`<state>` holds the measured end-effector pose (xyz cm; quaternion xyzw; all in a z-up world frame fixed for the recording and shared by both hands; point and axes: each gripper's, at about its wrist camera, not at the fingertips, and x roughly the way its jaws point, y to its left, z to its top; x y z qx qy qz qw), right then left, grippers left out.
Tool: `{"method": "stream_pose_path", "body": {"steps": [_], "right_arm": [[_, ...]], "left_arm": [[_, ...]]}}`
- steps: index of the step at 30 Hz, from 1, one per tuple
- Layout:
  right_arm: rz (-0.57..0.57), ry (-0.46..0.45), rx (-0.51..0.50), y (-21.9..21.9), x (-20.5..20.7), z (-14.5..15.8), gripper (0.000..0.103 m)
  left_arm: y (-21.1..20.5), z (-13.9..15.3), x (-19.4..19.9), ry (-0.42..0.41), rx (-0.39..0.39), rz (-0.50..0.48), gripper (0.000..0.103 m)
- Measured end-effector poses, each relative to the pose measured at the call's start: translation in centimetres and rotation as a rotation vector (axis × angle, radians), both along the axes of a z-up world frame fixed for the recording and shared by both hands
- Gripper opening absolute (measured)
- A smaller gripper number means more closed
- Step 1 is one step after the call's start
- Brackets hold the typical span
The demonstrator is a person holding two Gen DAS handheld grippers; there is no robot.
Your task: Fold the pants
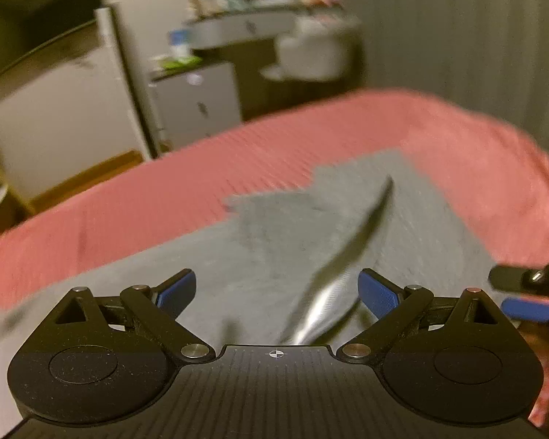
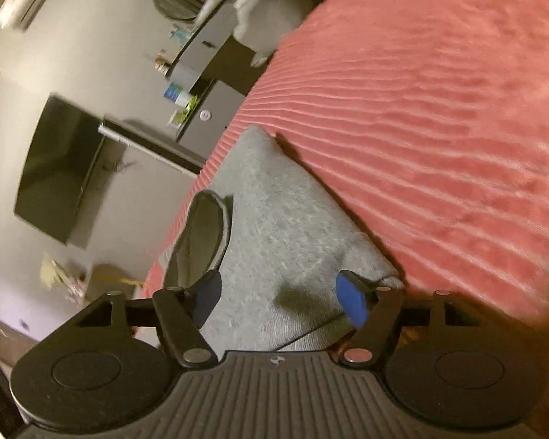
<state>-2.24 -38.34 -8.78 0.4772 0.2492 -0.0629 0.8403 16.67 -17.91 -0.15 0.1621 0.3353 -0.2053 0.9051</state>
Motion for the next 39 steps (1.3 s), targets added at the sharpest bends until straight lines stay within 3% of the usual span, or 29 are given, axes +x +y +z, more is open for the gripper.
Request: {"method": "stream_pose_path", "body": {"steps": [1, 3, 4, 6, 7, 9, 13, 15, 16, 17, 19, 21, 23, 25, 26, 28, 31, 33, 35, 37, 38, 39], "right_arm": [[0.004, -0.005, 0.001, -0.3, -0.1, -0.2, 0.08], [0.001, -0.012, 0.023, -0.6, -0.3, -0.6, 0.08], [-0.001, -0.017, 0.039, -0.7, -0.3, -0.8, 0.08], [-0.005, -0.025, 0.059, -0.5, 0.6, -1.2, 0.08], [-0.006, -0.028, 0.066, -0.5, 0.5, -1.3, 0.08], [-0.006, -0.033, 0.074, -0.5, 0.5, -1.5, 0.08], [-0.012, -0.042, 0.099, -0.7, 1.0, -1.9, 0.08], [-0.014, -0.047, 0.109, -0.7, 0.9, -2.0, 0.081], [-0.014, -0.049, 0.111, -0.7, 1.2, -2.0, 0.082], [-0.016, -0.051, 0.114, -0.7, 1.2, -2.0, 0.082], [-0.016, -0.052, 0.117, -0.7, 1.3, -2.1, 0.084], [-0.015, -0.051, 0.118, -0.7, 1.3, -2.1, 0.084], [-0.016, -0.051, 0.12, -0.7, 1.3, -2.1, 0.084], [-0.016, -0.051, 0.118, -0.7, 1.2, -2.1, 0.084], [-0.016, -0.05, 0.117, -0.7, 1.3, -2.1, 0.084], [-0.015, -0.049, 0.114, -0.7, 1.3, -2.1, 0.084], [-0.014, -0.051, 0.116, -0.8, 1.3, -2.1, 0.084], [-0.016, -0.055, 0.124, -0.9, 1.3, -2.2, 0.084], [-0.017, -0.055, 0.13, -1.1, 1.3, -2.4, 0.084], [-0.018, -0.058, 0.136, -1.2, 1.3, -2.4, 0.084], [-0.019, -0.059, 0.14, -1.2, 1.3, -2.4, 0.084], [-0.019, -0.059, 0.142, -1.3, 1.3, -2.5, 0.084]], "left_arm": [[-0.9, -0.8, 0.5, 0.014, 0.05, -0.001, 0.098], [-2.0, -2.4, 1.7, 0.041, 0.129, 0.022, 0.078], [-1.8, -2.8, 2.2, 0.058, 0.111, 0.034, 0.071], [-0.1, -2.7, 3.2, 0.095, 0.028, 0.098, 0.02], [0.7, -2.6, 3.9, 0.126, 0.006, 0.144, 0.014], [3.2, -2.3, 4.9, 0.184, -0.117, 0.232, 0.009], [8.4, -2.8, 5.4, 0.281, -0.217, 0.442, 0.006], [10.4, -2.9, 4.8, 0.317, -0.259, 0.46, 0.016], [10.8, -2.6, 4.3, 0.326, -0.292, 0.429, 0.023], [10.9, -2.2, 3.6, 0.318, -0.318, 0.387, 0.037], [10.0, -0.9, 1.7, 0.219, -0.3, 0.29, 0.052], [7.7, 0.0, -0.4, 0.096, -0.176, 0.168, 0.077], [5.5, -0.3, -1.7, 0.045, -0.065, 0.063, 0.081], [4.2, -1.5, -1.7, 0.074, 0.006, 0.026, 0.063], [3.7, -2.2, -1.2, 0.119, 0.019, 0.033, 0.03], [4.3, -3.2, -0.3, 0.212, -0.01, 0.088, 0.027], [6.6, -2.3, 0.0, 0.249, -0.155, 0.146, 0.014], [8.6, -1.4, -0.3, 0.264, -0.258, 0.177, 0.011], [11.0, -1.5, -0.4, 0.349, -0.376, 0.261, 0.006], [11.9, -2.7, -0.3, 0.407, -0.382, 0.333, 0.006], [12.1, -3.2, -0.5, 0.402, -0.346, 0.351, 0.006], [12.0, -3.4, -0.6, 0.375, -0.263, 0.376, 0.005]]}}
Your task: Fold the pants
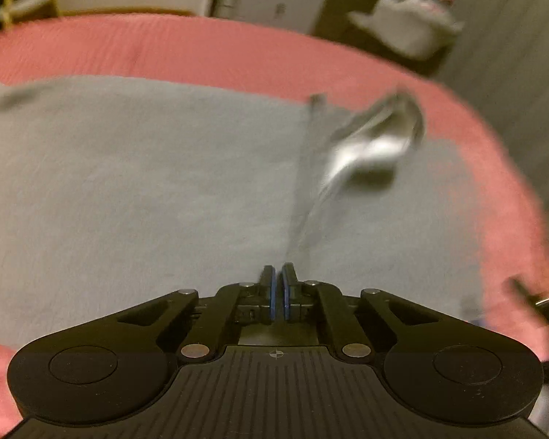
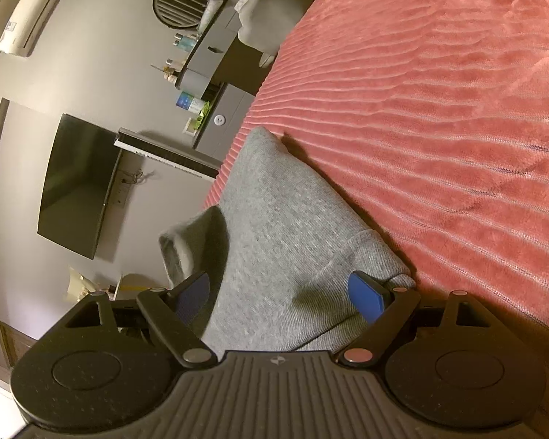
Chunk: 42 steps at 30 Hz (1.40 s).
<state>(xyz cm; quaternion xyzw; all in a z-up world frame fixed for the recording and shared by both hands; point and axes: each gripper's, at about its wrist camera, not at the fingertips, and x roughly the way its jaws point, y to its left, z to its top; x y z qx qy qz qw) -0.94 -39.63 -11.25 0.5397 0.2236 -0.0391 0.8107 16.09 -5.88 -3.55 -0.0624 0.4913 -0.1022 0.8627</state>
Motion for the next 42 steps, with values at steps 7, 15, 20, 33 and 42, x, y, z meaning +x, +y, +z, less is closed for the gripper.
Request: {"method": "stream_pose_path", "body": {"steps": [7, 15, 20, 33, 42], "right_arm": [[0.002, -0.01, 0.014, -0.3, 0.0, -0.3, 0.086], [-0.009, -0.032, 0.053, -0.7, -0.5, -0.8, 0.086], [0.0, -0.039, 0.051, -0.6, -0.2, -0.8, 0.091], [-0.003, -0.039, 0.052, -0.4, -0.2, -0.7, 0.091], [-0.002, -0.032, 0.021, -0.1, 0.0, -0.4, 0.089]], "left_arm": [[-1.3, 2.1, 0.8, -0.147, -0.017, -0.077, 0.081], [-0.6, 0.8, 4.3, 0.027, -0.204, -0.04, 0.077], [2.6, 0.2, 5.5, 0.077, -0.354, 0.033, 0.074], [-0.8, -2.8, 7.8, 0.222, -0.369, -0.046, 0.058], [-1.0, -1.9, 8.5, 0.209, -0.371, -0.02, 0.016]]}}
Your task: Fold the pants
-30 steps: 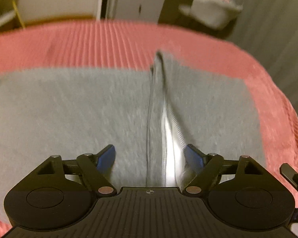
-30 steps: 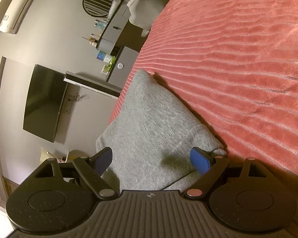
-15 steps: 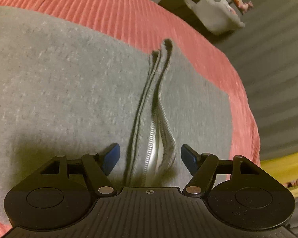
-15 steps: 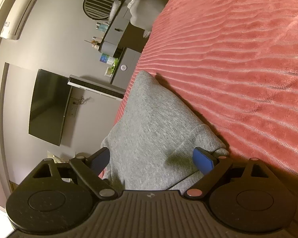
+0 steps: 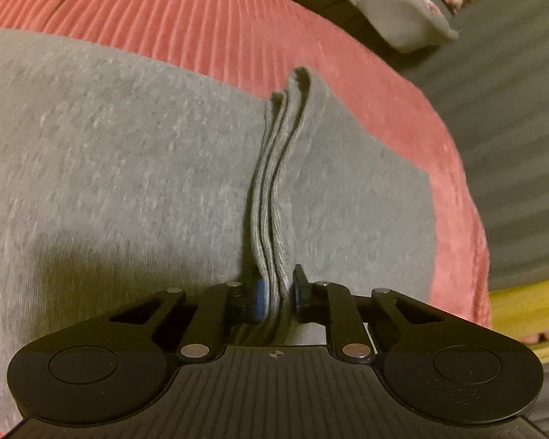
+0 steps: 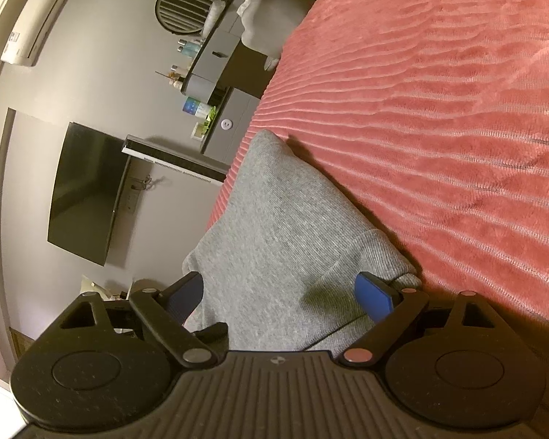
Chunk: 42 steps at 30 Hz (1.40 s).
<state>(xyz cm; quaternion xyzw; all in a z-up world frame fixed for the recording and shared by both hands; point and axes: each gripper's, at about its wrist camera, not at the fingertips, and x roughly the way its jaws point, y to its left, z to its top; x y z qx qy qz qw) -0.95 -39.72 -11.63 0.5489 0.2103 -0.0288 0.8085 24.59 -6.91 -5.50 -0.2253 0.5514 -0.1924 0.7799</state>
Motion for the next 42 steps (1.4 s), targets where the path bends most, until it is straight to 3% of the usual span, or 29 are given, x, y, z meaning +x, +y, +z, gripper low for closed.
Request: {"method": "stream_pose_path", "body": {"steps": [9, 15, 20, 29, 31, 33, 35, 37, 38, 39, 41, 42], "right_arm": [[0.016, -0.011, 0.014, -0.1, -0.6, 0.4, 0.091], [0.034, -0.041, -0.024, 0.7, -1.7, 1.9, 0.094], [0.035, -0.013, -0.059, 1.2, -1.6, 2.7, 0.097], [0.077, 0.049, -0.219, 2.9, -0.4, 3.6, 0.097], [0.084, 0.062, -0.22, 2.9, -0.1, 3.4, 0.097], [0.086, 0.076, -0.206, 2.7, 0.0, 3.1, 0.097], [0.093, 0.097, -0.192, 2.7, 0.3, 2.7, 0.097], [0.099, 0.119, -0.182, 2.7, 0.7, 2.4, 0.097], [0.102, 0.127, -0.178, 2.7, 0.8, 2.3, 0.097], [0.103, 0.136, -0.18, 2.8, 0.9, 2.2, 0.097], [0.105, 0.138, -0.185, 2.8, 0.9, 2.1, 0.097], [0.103, 0.138, -0.189, 2.9, 0.9, 2.1, 0.097]], "left_arm": [[3.3, 3.4, -3.2, -0.087, -0.069, 0.018, 0.015], [7.2, 3.7, -4.2, -0.112, 0.002, 0.07, 0.015], [11.0, 3.7, -4.5, -0.114, 0.011, 0.138, 0.015], [14.1, 2.2, -4.6, -0.129, 0.136, 0.207, 0.02], [14.5, 2.0, -4.4, -0.137, 0.119, 0.217, 0.027], [15.1, 1.8, -4.2, -0.147, 0.114, 0.23, 0.057], [15.1, 1.6, -3.5, -0.146, 0.102, 0.253, 0.073], [14.9, 1.1, -2.4, -0.125, 0.075, 0.257, 0.072], [14.6, 0.9, -1.8, -0.115, 0.061, 0.251, 0.064], [14.3, 0.7, -1.4, -0.113, 0.057, 0.24, 0.045], [13.0, 0.9, -0.7, -0.11, 0.115, 0.206, 0.026], [12.2, 1.5, -0.7, -0.15, 0.128, 0.169, 0.018]]}}
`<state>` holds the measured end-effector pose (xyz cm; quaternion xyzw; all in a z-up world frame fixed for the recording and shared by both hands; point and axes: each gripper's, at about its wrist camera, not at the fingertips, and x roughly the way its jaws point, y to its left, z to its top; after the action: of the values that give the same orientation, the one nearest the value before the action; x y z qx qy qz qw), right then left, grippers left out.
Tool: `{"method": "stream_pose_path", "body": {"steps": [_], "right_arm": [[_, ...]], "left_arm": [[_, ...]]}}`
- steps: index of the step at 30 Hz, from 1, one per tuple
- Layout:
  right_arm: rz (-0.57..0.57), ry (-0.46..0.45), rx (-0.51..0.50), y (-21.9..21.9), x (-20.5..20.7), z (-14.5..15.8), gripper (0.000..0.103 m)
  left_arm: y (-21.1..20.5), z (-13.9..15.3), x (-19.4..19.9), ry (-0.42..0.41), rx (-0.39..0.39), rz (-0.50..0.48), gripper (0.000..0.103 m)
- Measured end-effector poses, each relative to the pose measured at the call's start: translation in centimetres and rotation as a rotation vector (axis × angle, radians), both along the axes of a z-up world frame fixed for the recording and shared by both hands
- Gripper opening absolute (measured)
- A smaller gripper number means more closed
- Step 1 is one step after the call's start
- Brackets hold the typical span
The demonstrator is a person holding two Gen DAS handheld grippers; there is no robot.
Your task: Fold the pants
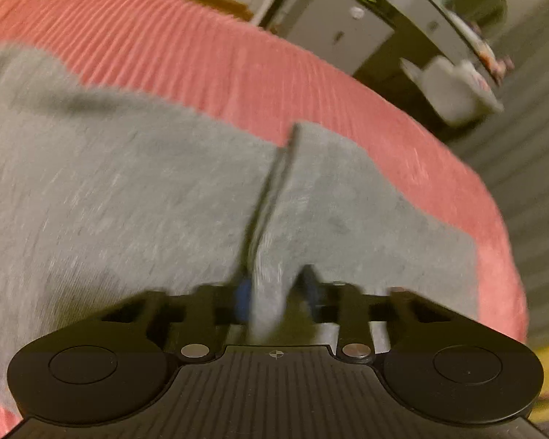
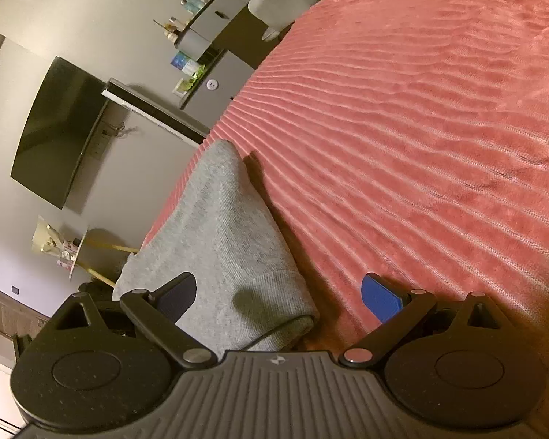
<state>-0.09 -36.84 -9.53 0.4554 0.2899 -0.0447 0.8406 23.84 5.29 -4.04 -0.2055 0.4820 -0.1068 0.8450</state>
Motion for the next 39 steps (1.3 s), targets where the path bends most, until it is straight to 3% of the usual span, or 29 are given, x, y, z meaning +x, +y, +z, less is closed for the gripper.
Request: {"method": "stream_pose_path", "body": {"steps": [2, 4, 6, 8, 9, 11, 12, 16, 18, 20, 22, 24, 27, 28, 29, 30, 34, 35, 36, 37, 39], "right_arm": [[-0.002, 0.0, -0.007, 0.1, 0.1, 0.1, 0.097], [-0.005, 0.004, -0.011, 0.1, 0.3, 0.2, 0.097], [-0.005, 0.012, -0.017, 0.2, 0.4, 0.2, 0.097], [-0.009, 0.015, -0.027, 0.4, 0.4, 0.4, 0.097], [-0.009, 0.014, -0.03, 0.3, 0.3, 0.4, 0.097], [-0.017, 0.016, -0.035, 0.3, 0.2, 0.5, 0.095], [-0.02, 0.02, -0.041, 0.3, 0.2, 0.5, 0.091], [-0.037, 0.014, -0.134, 1.6, 0.3, 2.5, 0.046], [0.019, -0.04, -0.104, 3.1, 0.6, 3.7, 0.046], [0.11, -0.082, -0.002, 4.8, 1.4, 4.1, 0.046], [0.175, -0.046, 0.097, 6.2, 2.5, 3.5, 0.054], [0.14, 0.043, 0.119, 6.6, 2.7, 2.6, 0.067], [0.086, 0.076, 0.147, 5.9, 1.4, 2.2, 0.073], [0.056, 0.099, 0.121, 5.7, 0.7, 2.4, 0.086], [0.03, 0.114, 0.09, 5.5, 0.1, 2.6, 0.091], [0.008, 0.113, 0.065, 5.4, -0.5, 2.8, 0.094], [0.014, 0.056, 0.131, 5.1, -0.2, 2.5, 0.093], [0.011, 0.056, 0.133, 5.1, 0.3, 2.2, 0.091], [0.002, 0.065, 0.146, 4.9, 0.5, 1.8, 0.075], [-0.006, 0.059, 0.172, 4.9, 0.8, 1.5, 0.047], [-0.017, 0.03, 0.209, 4.7, 1.1, 1.1, 0.024]], "left_arm": [[-0.6, 0.8, -0.6, -0.073, -0.042, -0.076, 0.018], [-0.4, 0.7, -0.9, -0.084, -0.018, -0.064, 0.022], [0.6, -0.2, -0.8, -0.02, 0.125, 0.035, 0.043], [2.1, 0.0, -1.9, -0.05, 0.109, 0.051, 0.048], [2.7, 0.4, -2.7, -0.058, 0.116, 0.089, 0.059], [3.9, 1.3, -4.8, -0.098, 0.146, 0.177, 0.07], [4.4, 1.7, -6.1, -0.136, 0.14, 0.191, 0.075], [5.3, 2.2, -9.6, -0.169, 0.141, 0.2, 0.077], [5.3, 1.7, -10.2, -0.146, 0.093, 0.187, 0.077], [4.8, 0.6, -10.1, -0.098, 0.025, 0.166, 0.077], [4.9, -0.4, -9.8, -0.051, -0.031, 0.153, 0.077], [4.7, -0.9, -9.8, -0.054, -0.058, 0.135, 0.078], [4.5, -0.6, -10.1, -0.093, -0.045, 0.119, 0.078], [4.4, -0.5, -10.3, -0.109, -0.054, 0.119, 0.078], [4.5, -0.4, -10.3, -0.123, -0.072, 0.121, 0.079], [4.6, -0.5, -11.0, -0.13, -0.087, 0.12, 0.081], [4.2, -1.2, -10.9, -0.114, -0.089, 0.107, 0.085], [4.2, -1.6, -10.8, -0.1, -0.083, 0.108, 0.084], [4.3, -1.9, -10.9, -0.092, -0.086, 0.112, 0.084], [4.5, -2.0, -10.9, -0.088, -0.095, 0.118, 0.084], [4.8, -2.0, -11.1, -0.09, -0.125, 0.128, 0.083]]}}
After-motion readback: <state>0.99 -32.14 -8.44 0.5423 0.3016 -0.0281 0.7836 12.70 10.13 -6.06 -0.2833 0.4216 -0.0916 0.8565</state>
